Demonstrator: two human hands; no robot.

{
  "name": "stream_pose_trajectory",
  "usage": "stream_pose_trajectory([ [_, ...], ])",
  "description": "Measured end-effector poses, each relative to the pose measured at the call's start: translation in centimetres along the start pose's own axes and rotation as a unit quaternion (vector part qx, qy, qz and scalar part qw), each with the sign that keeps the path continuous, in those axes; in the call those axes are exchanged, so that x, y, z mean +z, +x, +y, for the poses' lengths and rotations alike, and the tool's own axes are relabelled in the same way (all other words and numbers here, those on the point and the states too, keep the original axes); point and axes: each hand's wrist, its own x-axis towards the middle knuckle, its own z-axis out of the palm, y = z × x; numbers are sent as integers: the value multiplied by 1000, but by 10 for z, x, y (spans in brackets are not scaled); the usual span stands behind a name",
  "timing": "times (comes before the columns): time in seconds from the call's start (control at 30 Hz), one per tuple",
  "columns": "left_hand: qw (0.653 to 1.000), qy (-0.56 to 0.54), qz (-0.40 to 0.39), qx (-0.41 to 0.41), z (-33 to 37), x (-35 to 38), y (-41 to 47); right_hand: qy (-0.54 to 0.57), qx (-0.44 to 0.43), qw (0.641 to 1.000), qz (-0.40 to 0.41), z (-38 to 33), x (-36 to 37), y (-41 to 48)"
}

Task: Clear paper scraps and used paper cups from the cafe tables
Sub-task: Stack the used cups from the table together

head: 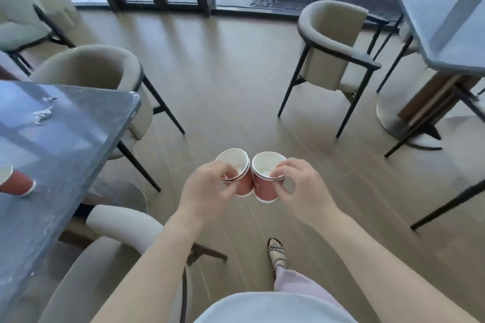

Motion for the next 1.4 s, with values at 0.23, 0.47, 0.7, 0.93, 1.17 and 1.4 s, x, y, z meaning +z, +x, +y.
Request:
stream_pose_trajectory([
  [0.23,995,19,69,-69,-11,-5,99,24,-87,994,-57,24,-1,146],
  [0.47,977,35,127,-166,-33,-16,143,40,-188,976,-103,23,27,240],
  [0.7,951,40,181,-246,-77,-41,174,55,-253,951,-172,-3,71,312],
  [0.93,934,49,213,-283,-156,-81,211,63,-297,930,-209,-55,143,396],
  [1.17,926,78,180,-322,-241,-134,239,43,-348,903,-248,-115,217,469],
  [1.4,892,120,207,-383,-304,-180,229,53,-398,865,-301,-176,284,507],
])
